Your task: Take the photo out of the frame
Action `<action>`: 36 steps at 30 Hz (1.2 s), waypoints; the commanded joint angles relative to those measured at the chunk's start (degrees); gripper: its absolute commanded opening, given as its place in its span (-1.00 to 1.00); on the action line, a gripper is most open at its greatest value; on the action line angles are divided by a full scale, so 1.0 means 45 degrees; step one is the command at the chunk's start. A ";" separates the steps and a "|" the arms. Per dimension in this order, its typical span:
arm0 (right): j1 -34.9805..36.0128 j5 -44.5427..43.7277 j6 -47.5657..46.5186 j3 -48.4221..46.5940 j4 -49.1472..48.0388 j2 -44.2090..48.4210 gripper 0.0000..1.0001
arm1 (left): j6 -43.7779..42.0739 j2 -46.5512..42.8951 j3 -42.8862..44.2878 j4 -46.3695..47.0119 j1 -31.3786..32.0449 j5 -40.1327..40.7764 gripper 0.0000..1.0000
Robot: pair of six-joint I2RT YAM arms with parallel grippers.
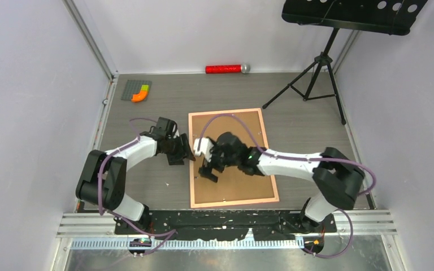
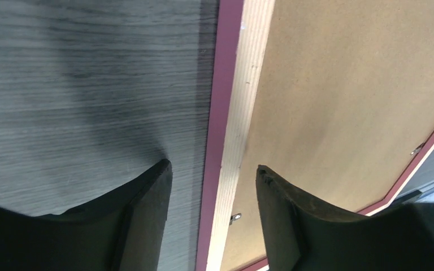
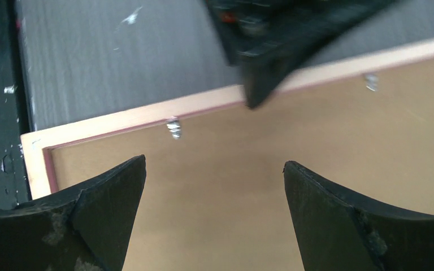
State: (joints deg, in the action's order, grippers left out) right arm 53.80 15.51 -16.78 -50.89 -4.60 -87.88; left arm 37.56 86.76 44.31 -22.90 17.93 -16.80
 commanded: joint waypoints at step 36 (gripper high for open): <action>0.1890 -0.3864 -0.0826 -0.1491 -0.2886 -0.5313 0.06 | -0.0269 0.1311 0.0075 -0.0085 0.1341 0.0999 -0.75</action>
State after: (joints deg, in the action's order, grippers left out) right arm 62.04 8.93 -25.36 -54.26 -14.83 -105.38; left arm 36.60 90.85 47.81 -22.92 22.90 -12.60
